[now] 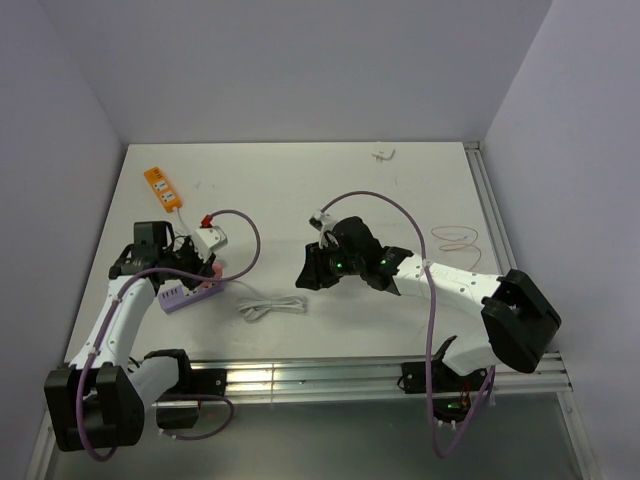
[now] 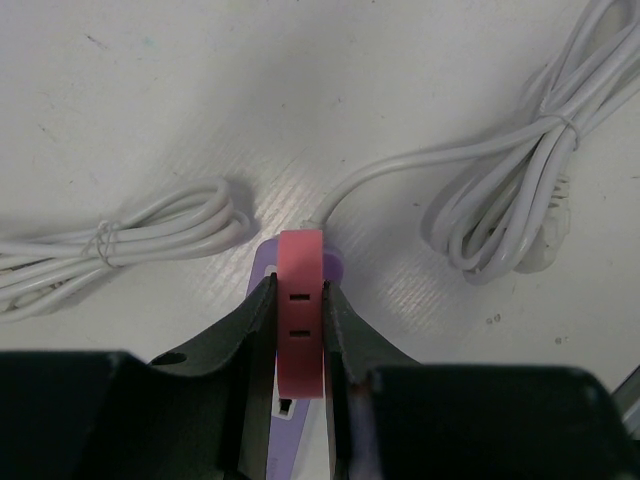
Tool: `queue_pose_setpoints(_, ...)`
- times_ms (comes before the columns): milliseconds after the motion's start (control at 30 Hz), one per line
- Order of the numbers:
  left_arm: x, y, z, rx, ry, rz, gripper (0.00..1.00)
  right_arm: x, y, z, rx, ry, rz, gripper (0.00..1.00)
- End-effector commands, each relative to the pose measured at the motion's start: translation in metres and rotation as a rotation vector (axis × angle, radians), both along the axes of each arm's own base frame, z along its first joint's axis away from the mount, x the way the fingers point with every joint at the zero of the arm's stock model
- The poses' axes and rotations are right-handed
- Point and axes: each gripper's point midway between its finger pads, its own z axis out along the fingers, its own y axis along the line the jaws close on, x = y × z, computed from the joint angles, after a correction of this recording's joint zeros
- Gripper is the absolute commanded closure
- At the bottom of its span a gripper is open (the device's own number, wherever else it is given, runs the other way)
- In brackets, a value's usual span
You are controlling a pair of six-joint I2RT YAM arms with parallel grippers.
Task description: Insert the plug
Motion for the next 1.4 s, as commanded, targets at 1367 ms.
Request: queue_pose_setpoints(1367,0.000,0.018,-0.028,0.099,-0.028,0.039,1.00,0.001,0.002,0.010,0.047,-0.025,0.010,0.64)
